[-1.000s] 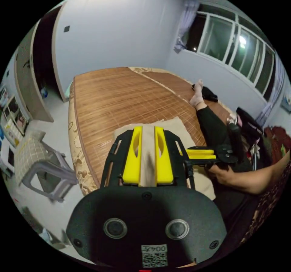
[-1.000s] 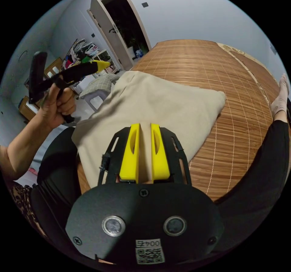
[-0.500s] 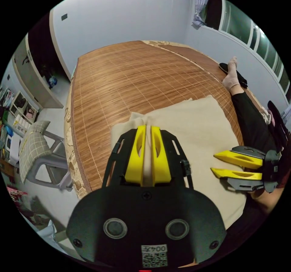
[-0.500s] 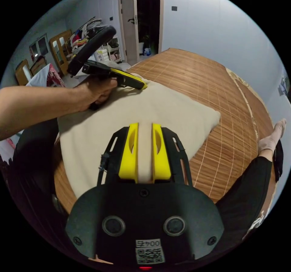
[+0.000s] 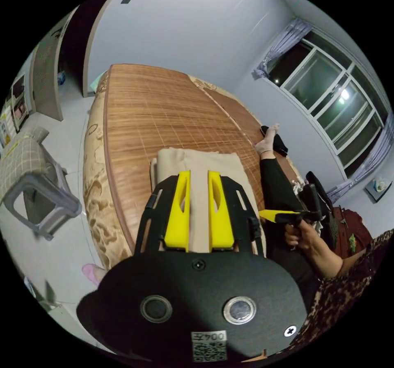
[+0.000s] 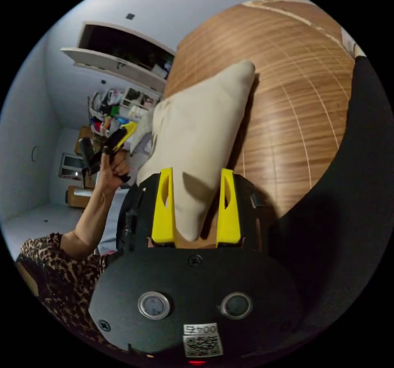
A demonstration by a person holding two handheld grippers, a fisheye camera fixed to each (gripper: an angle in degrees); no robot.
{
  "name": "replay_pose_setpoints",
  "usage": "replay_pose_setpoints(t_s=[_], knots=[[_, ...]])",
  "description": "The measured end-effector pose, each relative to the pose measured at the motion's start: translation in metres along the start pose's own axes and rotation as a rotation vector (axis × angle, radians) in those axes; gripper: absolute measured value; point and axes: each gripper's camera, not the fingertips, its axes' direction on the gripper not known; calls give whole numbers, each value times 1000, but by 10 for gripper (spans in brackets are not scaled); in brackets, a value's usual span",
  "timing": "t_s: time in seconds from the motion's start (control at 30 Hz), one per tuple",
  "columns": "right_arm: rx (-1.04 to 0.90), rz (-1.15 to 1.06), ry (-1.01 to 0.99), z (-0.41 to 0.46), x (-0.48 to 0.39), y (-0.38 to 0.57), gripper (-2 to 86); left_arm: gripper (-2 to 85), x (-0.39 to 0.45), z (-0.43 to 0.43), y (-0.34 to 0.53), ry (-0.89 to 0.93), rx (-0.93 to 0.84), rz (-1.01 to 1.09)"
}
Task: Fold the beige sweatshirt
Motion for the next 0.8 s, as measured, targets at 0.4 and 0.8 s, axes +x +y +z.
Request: replay_pose_setpoints(t_s=[0.4,0.8], knots=[[-359,-150,263,92,-64,-8,139,14,-9,12,90,-208,-118,-30],[-365,-289,388,96,-106,25,108,6,-5,30,99,-262,-111,42]])
